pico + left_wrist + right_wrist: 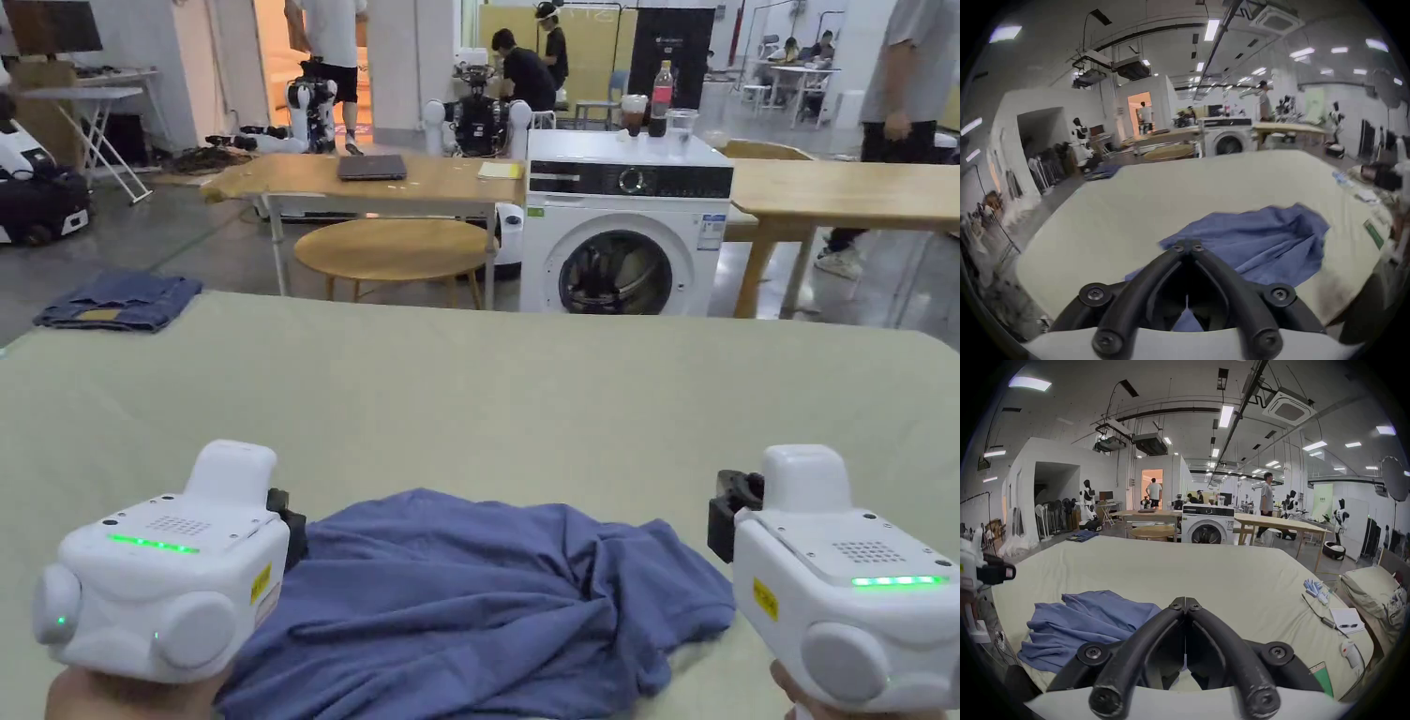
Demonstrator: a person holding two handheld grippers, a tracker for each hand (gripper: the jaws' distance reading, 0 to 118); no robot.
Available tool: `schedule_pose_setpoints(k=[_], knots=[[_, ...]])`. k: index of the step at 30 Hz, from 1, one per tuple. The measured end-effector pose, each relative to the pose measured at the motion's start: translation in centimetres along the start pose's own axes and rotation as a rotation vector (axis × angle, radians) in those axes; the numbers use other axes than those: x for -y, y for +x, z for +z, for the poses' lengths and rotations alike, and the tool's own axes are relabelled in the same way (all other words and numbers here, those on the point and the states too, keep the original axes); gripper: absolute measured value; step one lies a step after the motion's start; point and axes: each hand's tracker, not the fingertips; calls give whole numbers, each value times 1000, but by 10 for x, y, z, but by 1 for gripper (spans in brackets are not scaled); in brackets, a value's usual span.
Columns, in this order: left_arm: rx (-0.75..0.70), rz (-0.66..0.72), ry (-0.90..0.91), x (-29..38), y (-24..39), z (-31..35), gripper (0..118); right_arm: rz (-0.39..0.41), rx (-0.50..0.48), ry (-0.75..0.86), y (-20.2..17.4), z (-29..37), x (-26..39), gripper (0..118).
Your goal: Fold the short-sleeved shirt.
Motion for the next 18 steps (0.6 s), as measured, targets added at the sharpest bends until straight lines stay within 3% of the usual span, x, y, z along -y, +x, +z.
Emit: schedule_pose_setpoints(k=[4,9,13,14,16,17,18], knots=[[39,46,-179,-3,-38,-32,0,8,-11,-5,-8,1,0,0],[76,241,-466,8,-109,-107,0,7,-29,-33,-10,2,6,0],[-3,92,-565,25,-127,-149,0,29,-25,-65,-6,-3,18,0],[2,104,-571,29,-128,-157,13,32,-23,-75,-5,-5,20,0],[7,120,-598,37,-127,-172,93,38,-8,-94,-3,-10,25,0],[22,115,-607,41,-126,-178,116,36,-5,-101,-1,-12,26,0],[39,111,-620,45,-124,-185,114,33,-3,-108,1,-14,27,0]])
